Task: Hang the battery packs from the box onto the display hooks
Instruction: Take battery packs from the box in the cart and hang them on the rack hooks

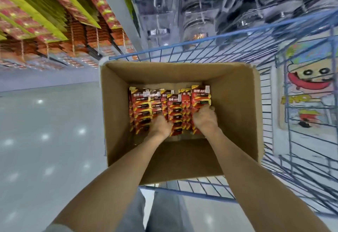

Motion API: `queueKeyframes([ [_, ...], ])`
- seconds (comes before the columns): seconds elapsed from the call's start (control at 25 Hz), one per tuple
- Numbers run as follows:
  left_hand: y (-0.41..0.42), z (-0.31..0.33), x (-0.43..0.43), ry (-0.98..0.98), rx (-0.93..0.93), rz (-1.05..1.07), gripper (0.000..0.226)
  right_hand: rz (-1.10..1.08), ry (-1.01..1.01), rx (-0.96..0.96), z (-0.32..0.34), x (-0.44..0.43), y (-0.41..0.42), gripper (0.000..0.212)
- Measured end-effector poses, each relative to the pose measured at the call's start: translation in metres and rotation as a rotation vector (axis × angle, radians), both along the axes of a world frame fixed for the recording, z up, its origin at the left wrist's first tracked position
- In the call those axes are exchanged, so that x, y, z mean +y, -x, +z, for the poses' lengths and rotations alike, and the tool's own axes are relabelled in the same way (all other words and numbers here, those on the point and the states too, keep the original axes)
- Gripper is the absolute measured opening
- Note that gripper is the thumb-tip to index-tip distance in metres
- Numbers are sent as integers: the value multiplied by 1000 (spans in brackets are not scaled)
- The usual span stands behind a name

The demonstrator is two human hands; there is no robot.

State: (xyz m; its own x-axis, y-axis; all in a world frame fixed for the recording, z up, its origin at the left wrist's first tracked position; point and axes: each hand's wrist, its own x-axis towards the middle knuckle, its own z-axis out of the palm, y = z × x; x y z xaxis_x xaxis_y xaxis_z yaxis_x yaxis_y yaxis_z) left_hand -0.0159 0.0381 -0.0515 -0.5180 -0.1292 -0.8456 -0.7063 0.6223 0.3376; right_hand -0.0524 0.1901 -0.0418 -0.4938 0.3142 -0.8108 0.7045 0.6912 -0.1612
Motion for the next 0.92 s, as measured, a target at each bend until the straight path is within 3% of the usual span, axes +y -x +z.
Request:
queueKeyframes([
  [0.12,-1,-24,7,42,25,47,22,-37,-38,4,-25,-3,0,73],
  [0.24,-1,-31,12,92,34,142,30,-110,-130,66,-34,-5,-9,67],
  [0.48,4,-50,28,146,-22,294,19,-226,-165,113,-40,-9,-12,76],
  [0.64,4,-50,27,217,23,340,16,-149,-234,126,-41,-7,-20,80],
  [0.72,1,-49,21,173,29,428,23,-127,-223,129,-43,-4,-24,67],
  [0.84,1,-35,11,129,31,486,16,-217,10,140,-41,-2,-27,26],
  [0.92,3,-19,1,81,36,480,9,-335,126,112,-27,-2,-25,23],
])
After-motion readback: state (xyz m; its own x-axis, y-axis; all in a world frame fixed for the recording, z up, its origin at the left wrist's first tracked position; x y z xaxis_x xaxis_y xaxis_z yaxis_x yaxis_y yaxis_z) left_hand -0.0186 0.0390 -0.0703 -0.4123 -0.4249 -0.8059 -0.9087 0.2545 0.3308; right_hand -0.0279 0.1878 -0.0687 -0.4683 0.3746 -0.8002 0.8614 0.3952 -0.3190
